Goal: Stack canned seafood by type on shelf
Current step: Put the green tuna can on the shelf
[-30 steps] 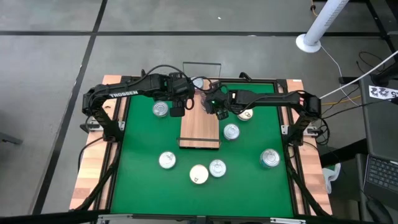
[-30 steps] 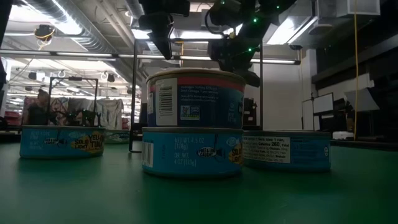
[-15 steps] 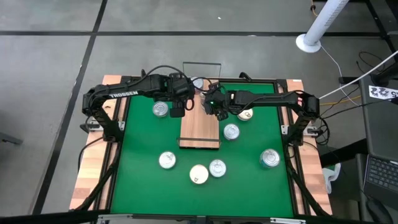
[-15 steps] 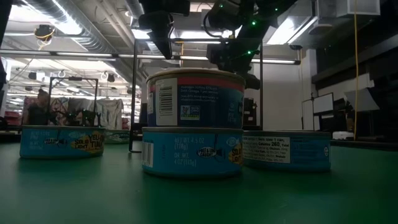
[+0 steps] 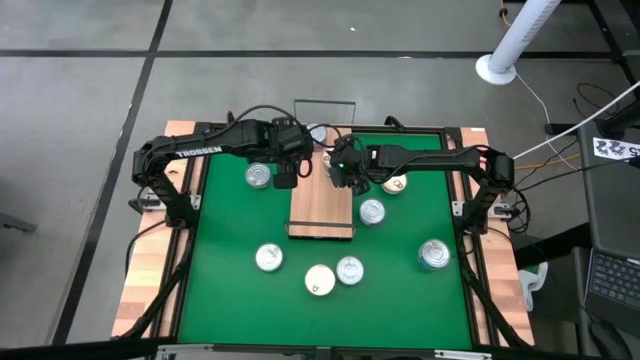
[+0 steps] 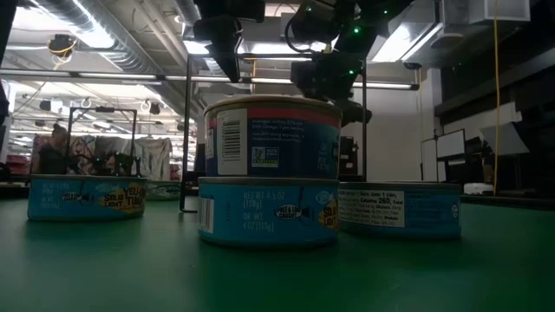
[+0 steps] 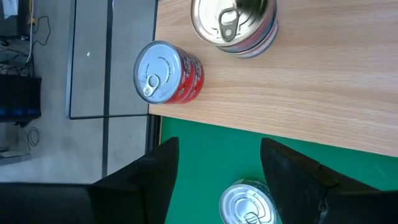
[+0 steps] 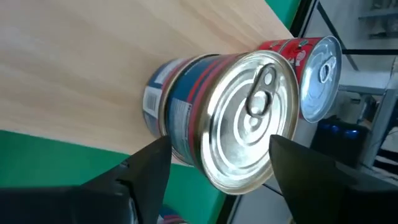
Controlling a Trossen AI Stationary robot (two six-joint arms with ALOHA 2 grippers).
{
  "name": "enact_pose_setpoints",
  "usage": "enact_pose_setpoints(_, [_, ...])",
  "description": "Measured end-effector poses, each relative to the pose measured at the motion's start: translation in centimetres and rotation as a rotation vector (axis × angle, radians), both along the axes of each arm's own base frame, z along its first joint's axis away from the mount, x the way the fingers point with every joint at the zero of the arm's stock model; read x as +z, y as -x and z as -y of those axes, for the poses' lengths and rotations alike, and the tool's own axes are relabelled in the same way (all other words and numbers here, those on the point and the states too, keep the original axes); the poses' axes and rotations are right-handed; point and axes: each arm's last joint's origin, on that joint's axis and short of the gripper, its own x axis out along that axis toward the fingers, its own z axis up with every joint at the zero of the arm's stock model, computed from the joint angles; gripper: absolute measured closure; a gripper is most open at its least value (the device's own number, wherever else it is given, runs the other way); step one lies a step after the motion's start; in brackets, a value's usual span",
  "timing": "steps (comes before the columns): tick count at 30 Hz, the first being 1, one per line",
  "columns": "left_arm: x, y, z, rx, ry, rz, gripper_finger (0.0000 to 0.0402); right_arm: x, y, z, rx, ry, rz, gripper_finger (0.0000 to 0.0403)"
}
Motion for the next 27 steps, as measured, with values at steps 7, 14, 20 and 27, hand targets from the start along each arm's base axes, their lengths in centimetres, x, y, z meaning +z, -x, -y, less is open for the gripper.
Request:
enact_pose_setpoints(7, [0.0, 0.0, 0.0, 0.001, 0.001, 0.0, 0.0178, 0.3, 0.4, 0.1, -0.027, 0.064, -0.037, 0.0135])
enact_pose_setpoints(14, [0.0, 0.0, 0.0, 0.0, 0.011, 0.001, 0.0178, 2.4, 1.9, -0.1, -0.091, 0.083, 0.003, 0.0135])
enact_pose_setpoints(20, [-0.1, 0.0, 0.1, 0.005, 0.052, 0.012, 0.0178, 5.4, 4.1, -0.5, -0.171, 0.057, 0.101, 0.0135])
enact_pose_setpoints(27, [-1.1, 1.0, -0.2, 0.109, 0.191, -0.031, 0.0178, 8.9, 8.5, -1.4, -0.288, -0.007, 0.165, 0.0135])
